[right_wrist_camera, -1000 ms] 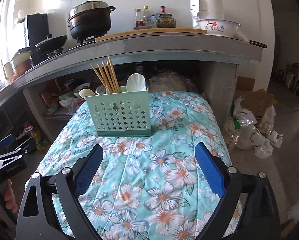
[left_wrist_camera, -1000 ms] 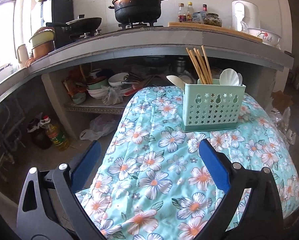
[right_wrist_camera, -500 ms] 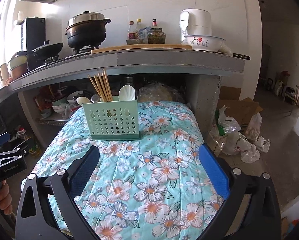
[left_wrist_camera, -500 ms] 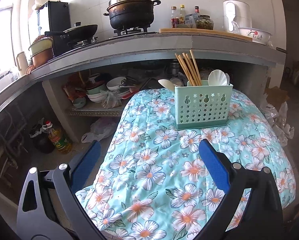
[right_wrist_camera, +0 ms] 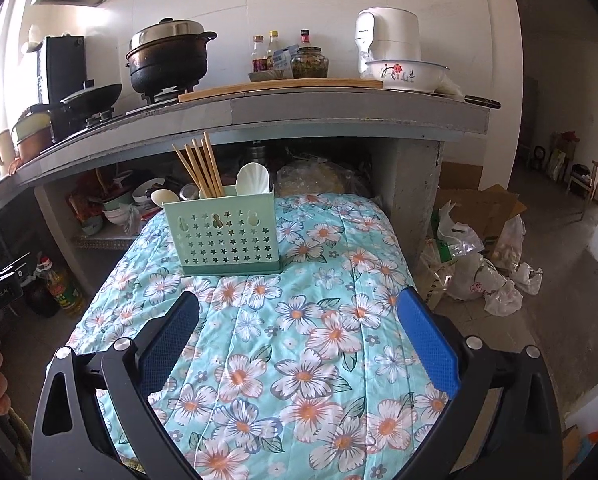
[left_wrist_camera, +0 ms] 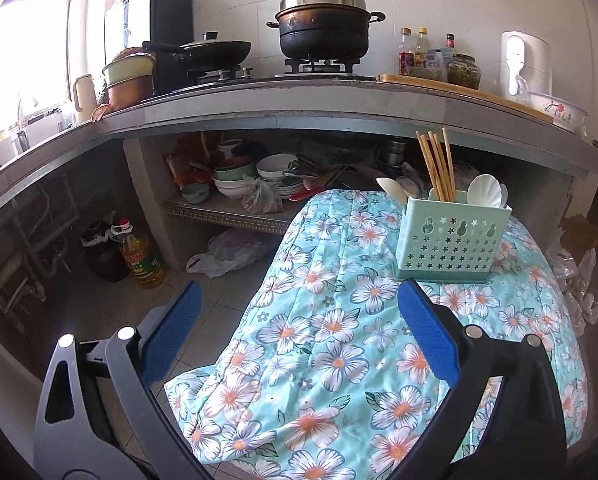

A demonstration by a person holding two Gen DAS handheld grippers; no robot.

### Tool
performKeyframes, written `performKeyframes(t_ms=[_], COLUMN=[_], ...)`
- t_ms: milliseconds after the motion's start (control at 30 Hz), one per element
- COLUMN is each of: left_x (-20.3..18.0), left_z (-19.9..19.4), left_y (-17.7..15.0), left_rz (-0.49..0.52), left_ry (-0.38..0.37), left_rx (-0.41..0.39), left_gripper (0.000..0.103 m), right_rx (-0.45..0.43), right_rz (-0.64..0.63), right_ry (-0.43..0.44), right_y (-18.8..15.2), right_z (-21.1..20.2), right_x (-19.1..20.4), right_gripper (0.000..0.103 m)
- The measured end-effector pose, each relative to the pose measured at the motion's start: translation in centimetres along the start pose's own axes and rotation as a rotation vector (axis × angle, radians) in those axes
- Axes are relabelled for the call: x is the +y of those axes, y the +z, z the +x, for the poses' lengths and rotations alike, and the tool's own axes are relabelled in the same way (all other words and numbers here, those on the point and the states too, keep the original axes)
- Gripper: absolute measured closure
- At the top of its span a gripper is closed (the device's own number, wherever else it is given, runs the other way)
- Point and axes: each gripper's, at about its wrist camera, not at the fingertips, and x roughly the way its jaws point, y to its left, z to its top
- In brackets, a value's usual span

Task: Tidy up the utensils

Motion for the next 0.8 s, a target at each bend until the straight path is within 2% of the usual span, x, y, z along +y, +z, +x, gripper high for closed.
performKeyframes(t_ms=[800], left_x=[-0.9], left_z=[0.1], left_y=[-0.3], left_rz=[0.039], left_ry=[-0.012], left_rx=[0.029], left_gripper=[0.008], right_rx=[0.010], right_rz=[-0.005], right_ry=[0.009], right_y=[-0.2], right_z=[0.2], right_x=[0.5], right_gripper=[0.007])
